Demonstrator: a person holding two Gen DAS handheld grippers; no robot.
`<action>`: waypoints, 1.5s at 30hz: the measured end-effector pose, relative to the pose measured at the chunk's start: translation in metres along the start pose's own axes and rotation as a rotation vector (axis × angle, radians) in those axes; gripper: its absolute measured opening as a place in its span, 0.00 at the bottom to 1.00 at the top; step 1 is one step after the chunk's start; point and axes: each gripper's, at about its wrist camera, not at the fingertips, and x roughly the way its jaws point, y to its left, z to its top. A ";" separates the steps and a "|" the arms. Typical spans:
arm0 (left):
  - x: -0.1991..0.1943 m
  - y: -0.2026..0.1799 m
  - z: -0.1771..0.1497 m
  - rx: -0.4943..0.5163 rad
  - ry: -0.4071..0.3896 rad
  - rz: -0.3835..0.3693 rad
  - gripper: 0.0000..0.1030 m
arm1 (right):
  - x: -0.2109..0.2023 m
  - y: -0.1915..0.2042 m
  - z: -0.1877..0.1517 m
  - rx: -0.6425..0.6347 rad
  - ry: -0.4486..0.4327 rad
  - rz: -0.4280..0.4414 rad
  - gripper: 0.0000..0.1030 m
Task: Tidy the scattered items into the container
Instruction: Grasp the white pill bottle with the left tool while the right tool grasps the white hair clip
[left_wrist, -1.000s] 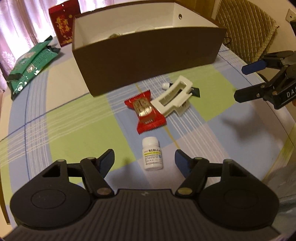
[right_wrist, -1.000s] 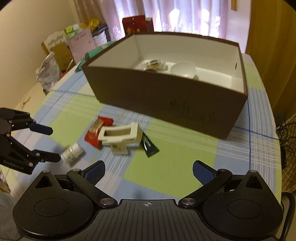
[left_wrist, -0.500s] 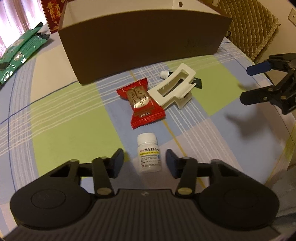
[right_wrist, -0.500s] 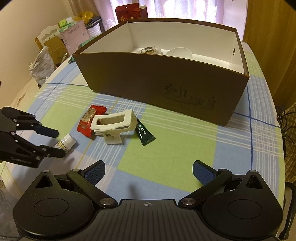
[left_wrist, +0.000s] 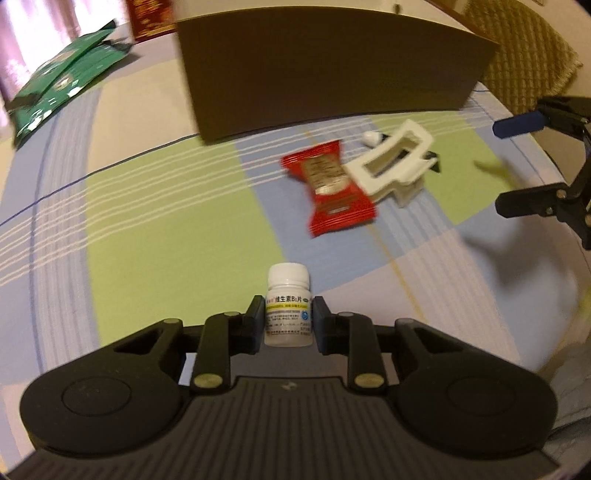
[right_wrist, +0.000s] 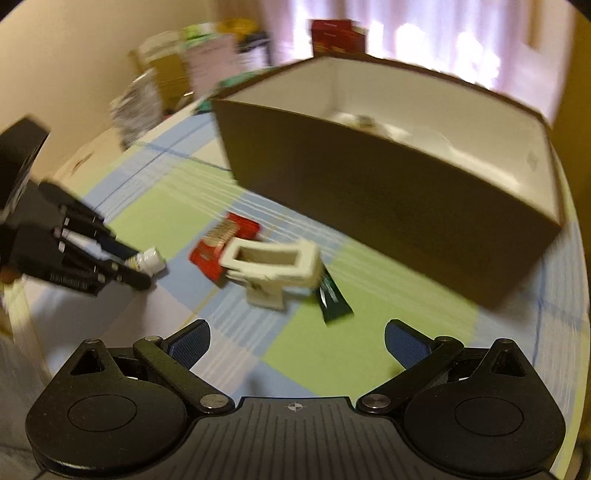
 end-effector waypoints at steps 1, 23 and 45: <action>-0.001 0.004 -0.002 -0.010 0.001 0.007 0.22 | 0.004 0.003 0.004 -0.049 -0.005 0.007 1.00; -0.008 0.029 -0.013 -0.111 -0.005 0.031 0.22 | 0.057 0.024 0.021 -0.408 0.152 0.190 0.77; -0.006 0.023 -0.011 -0.085 -0.014 0.036 0.22 | 0.068 0.026 0.024 -0.171 0.141 0.148 0.43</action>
